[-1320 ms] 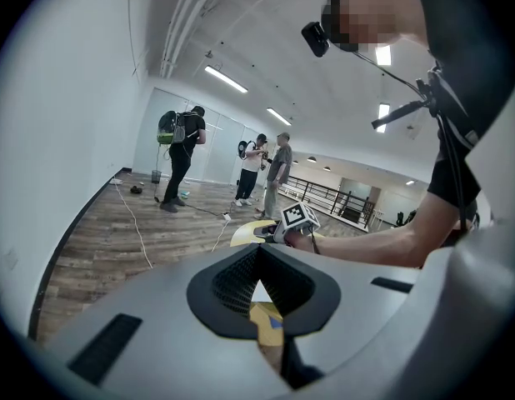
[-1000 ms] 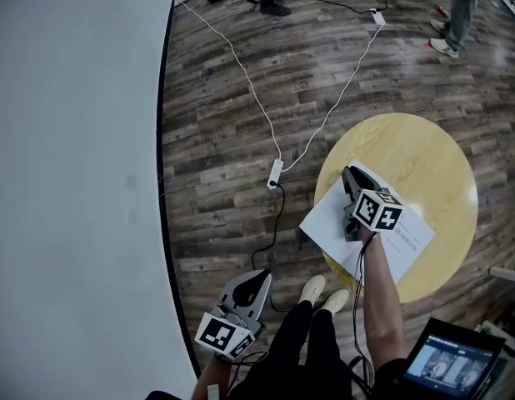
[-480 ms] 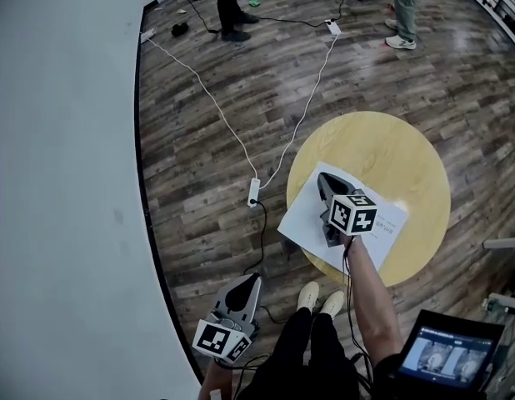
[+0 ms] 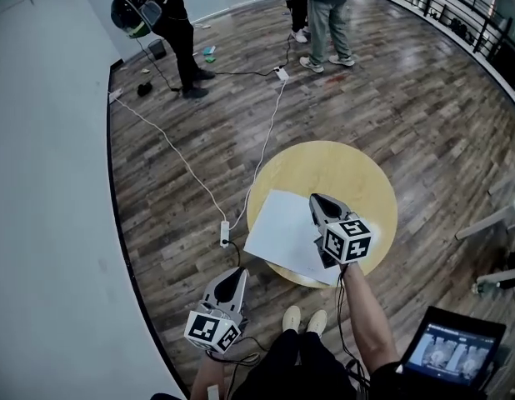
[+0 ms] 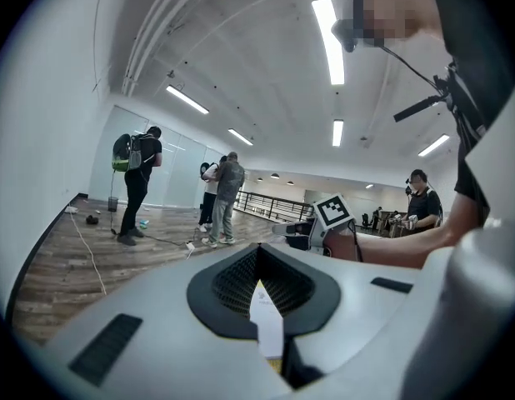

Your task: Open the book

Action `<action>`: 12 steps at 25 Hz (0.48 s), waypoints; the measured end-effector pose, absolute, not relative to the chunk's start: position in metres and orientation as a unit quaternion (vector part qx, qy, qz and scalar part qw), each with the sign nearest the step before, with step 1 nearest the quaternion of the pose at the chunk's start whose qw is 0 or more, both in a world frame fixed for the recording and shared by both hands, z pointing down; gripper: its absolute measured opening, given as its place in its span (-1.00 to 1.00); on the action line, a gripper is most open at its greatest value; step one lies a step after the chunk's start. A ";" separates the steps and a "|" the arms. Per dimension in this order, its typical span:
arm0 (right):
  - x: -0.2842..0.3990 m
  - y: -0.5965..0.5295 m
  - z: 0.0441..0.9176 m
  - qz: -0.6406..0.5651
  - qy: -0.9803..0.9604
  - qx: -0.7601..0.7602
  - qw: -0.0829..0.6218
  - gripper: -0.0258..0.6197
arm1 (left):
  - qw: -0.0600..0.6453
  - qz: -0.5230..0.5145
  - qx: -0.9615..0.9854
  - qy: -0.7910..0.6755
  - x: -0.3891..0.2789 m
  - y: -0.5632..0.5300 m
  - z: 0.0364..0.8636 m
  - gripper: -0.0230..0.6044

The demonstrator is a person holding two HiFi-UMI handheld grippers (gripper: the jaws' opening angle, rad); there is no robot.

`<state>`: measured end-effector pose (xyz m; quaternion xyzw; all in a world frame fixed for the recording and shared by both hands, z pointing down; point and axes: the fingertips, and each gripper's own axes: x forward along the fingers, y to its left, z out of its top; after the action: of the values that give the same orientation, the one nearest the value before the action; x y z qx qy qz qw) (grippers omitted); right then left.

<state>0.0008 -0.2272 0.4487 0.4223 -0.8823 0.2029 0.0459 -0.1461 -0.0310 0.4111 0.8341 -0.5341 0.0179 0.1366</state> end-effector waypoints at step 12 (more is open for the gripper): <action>0.151 -0.127 0.317 0.102 -0.853 0.511 -0.043 -0.92 | 0.066 -0.019 0.893 -0.444 -0.046 -0.059 0.344 -0.94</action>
<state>0.1514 -0.1274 0.3172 0.5108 -0.8526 0.1016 -0.0429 -0.0462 -0.0588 0.3439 0.8934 -0.4441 -0.0189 0.0659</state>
